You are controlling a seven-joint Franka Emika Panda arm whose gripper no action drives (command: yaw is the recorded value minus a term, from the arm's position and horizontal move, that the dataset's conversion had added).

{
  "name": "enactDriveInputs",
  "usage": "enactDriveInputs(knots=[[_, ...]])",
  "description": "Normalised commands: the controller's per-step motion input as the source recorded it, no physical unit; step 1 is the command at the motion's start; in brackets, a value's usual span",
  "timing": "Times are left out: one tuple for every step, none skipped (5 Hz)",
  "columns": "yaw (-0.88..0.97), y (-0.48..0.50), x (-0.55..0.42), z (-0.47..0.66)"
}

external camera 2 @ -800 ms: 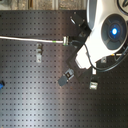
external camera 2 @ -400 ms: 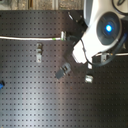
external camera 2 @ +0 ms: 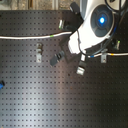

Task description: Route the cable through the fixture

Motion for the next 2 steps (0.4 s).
enactDriveInputs(knots=[[0.38, -0.046, -0.378, 0.01], [0.25, -0.040, -0.483, 0.01]])
